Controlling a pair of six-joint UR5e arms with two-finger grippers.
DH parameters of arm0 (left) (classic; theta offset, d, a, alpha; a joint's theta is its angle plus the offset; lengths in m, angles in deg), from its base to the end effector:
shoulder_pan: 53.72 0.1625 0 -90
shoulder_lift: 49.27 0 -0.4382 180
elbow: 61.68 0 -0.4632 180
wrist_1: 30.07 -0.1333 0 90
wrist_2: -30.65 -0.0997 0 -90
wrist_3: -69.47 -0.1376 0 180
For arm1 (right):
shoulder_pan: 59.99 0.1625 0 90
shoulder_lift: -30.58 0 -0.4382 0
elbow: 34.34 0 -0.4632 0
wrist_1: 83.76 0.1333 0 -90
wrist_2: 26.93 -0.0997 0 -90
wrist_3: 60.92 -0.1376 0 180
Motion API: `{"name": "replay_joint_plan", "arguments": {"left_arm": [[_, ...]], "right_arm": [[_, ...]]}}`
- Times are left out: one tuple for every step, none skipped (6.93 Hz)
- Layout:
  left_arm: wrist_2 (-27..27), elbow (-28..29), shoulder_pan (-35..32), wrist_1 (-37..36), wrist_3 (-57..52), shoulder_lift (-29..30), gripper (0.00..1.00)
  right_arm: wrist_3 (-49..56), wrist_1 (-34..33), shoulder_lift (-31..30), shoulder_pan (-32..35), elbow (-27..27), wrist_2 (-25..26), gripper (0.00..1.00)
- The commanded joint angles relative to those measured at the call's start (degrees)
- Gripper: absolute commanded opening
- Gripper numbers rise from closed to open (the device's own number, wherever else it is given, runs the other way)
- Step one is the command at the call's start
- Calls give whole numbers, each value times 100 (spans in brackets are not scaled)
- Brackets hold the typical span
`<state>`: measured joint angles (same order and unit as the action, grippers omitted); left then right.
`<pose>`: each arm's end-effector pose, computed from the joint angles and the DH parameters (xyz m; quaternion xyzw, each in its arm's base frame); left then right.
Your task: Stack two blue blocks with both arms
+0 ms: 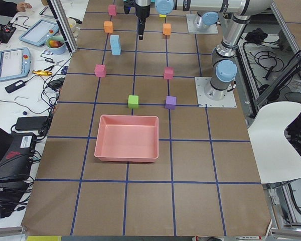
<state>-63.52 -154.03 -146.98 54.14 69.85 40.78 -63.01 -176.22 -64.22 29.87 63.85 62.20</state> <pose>-0.1556 -0.5629 0.4502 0.0240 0.9986 -0.0307 0.0354 0.1341 -0.5235 0.4326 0.0195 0.9997 0.0082 0.0075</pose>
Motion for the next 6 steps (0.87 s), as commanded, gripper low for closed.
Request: {"name": "replay_joint_plan", "arguments": {"left_arm": [[135, 68, 343, -36, -256, -49, 100], [144, 68, 309, -62, -370, -66, 100], [144, 68, 309, -89, -380, -66, 100], [136, 59, 309, -80, -380, -75, 100], [144, 42, 309, -80, -380, -84, 100], [153, 42, 309, -80, -380, -84, 100]], "right_arm": [[7, 0, -11, 5, -18, 26, 100], [7, 0, -11, -3, -36, 26, 100], [7, 0, -11, 5, -45, 26, 100], [15, 0, -11, 14, -45, 0, 100], [15, 0, -11, 5, -45, 17, 100], [15, 0, -11, 14, -36, 8, 100]]}}
